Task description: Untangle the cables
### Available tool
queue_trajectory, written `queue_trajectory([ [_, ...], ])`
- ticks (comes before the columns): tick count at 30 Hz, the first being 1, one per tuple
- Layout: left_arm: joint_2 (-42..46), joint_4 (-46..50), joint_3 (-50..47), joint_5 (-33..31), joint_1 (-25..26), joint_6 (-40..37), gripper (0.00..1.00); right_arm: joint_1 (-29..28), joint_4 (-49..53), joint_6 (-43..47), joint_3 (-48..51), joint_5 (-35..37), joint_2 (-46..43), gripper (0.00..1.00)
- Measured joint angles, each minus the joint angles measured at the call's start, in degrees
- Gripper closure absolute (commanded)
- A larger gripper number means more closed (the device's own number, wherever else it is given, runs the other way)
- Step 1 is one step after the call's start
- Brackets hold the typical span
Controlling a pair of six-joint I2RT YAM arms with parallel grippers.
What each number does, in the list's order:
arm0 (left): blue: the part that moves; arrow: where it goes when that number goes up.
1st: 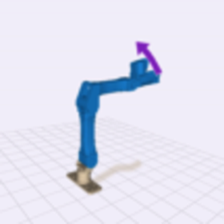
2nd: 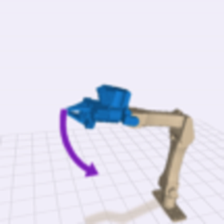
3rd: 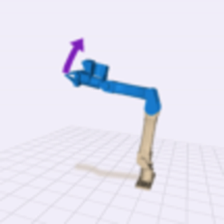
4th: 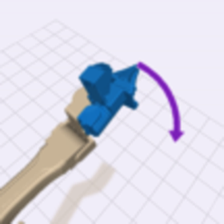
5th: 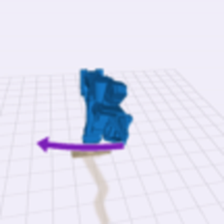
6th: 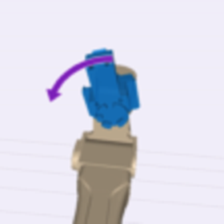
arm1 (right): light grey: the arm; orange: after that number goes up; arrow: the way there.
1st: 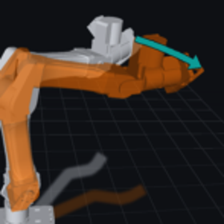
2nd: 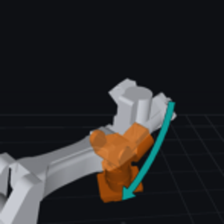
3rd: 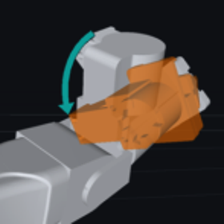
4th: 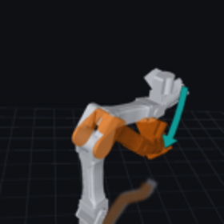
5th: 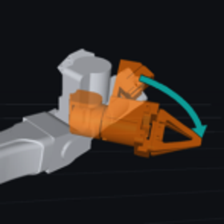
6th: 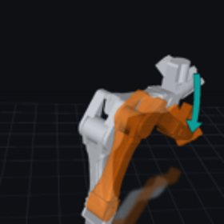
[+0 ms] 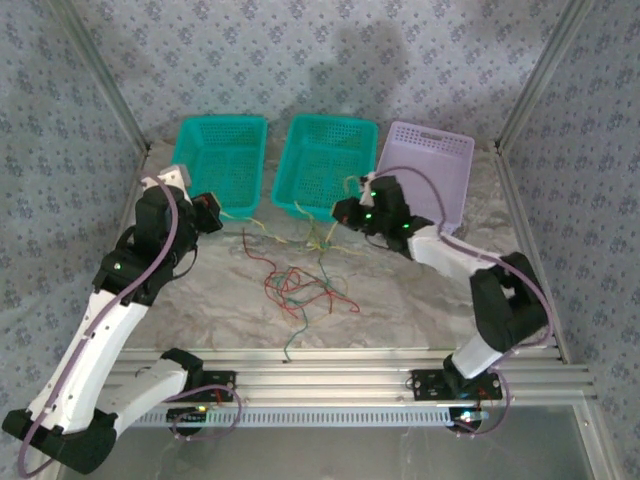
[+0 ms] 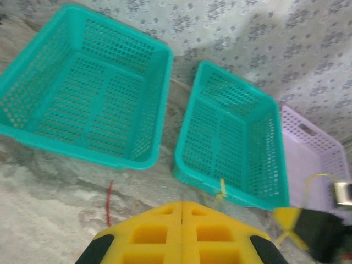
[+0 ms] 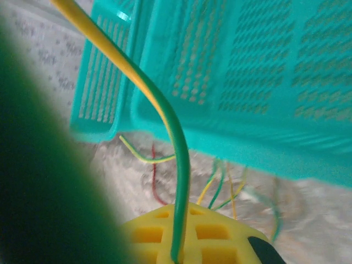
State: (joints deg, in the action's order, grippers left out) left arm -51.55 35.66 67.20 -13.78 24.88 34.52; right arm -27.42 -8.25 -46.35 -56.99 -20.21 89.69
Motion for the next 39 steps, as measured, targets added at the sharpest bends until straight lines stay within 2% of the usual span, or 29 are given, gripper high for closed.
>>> queue_trajectory([
  [5, 0.9, 4.9, 0.6, -4.6, 0.0, -2.6, 1.00, 6.6, 7.7, 4.1, 1.4, -0.5, -5.2, 1.00],
  [11, 0.9, 9.6, 4.1, -10.0, -0.1, -6.1, 1.00, 11.4, 15.1, 7.0, 2.0, -0.1, -8.4, 1.00],
  [16, 0.9, 11.0, 6.0, -12.0, -0.3, -8.4, 1.00, 14.4, 19.2, 8.0, 2.6, 1.6, -13.5, 1.00],
  [27, 0.9, 13.5, 8.0, -17.0, -1.5, -12.1, 1.00, 19.2, 30.4, 10.2, 2.7, 15.9, -21.8, 1.00],
  [39, 1.0, 13.8, 8.4, -17.2, -1.6, -12.7, 1.00, 21.5, 36.8, 7.7, 3.2, 29.2, -31.7, 1.00],
])
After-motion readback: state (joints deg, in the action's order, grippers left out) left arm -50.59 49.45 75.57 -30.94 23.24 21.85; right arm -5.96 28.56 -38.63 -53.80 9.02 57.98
